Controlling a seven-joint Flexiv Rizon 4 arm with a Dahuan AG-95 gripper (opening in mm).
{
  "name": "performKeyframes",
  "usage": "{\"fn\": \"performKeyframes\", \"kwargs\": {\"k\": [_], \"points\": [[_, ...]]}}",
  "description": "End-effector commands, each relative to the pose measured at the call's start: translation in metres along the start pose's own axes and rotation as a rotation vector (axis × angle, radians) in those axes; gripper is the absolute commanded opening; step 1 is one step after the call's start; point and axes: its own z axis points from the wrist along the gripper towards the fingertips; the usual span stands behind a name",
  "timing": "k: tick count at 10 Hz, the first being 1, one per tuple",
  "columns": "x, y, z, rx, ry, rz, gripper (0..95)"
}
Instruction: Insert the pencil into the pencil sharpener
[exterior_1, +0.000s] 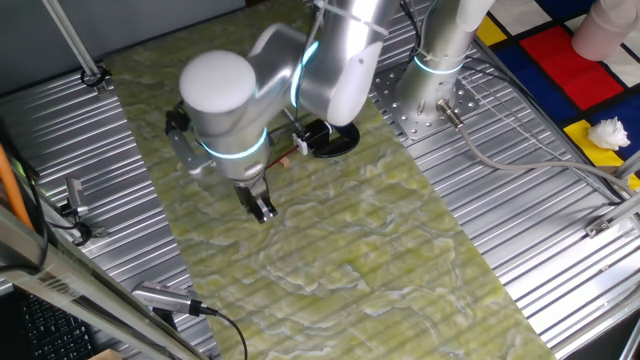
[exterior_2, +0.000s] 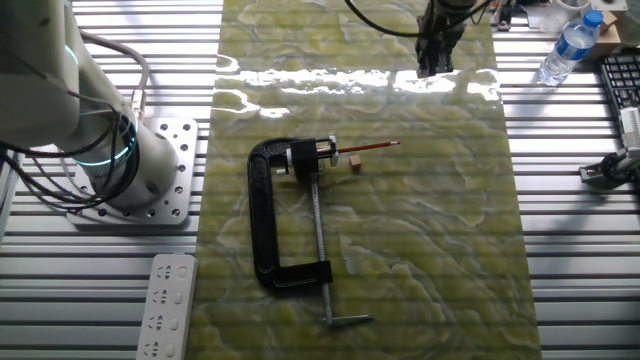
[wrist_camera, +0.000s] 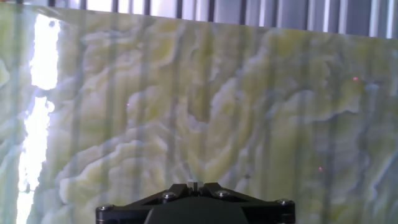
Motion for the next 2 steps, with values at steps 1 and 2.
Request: {"fn": "performKeyframes", "kwargs": {"k": [1,2], "points": [[-0.0002,0.0012,-0.0016,-0.001,0.002,-0.021,0.0],[-0.0002,0.0021,-0.0022,-0.002,0.002,-0.034,0.0]]}}
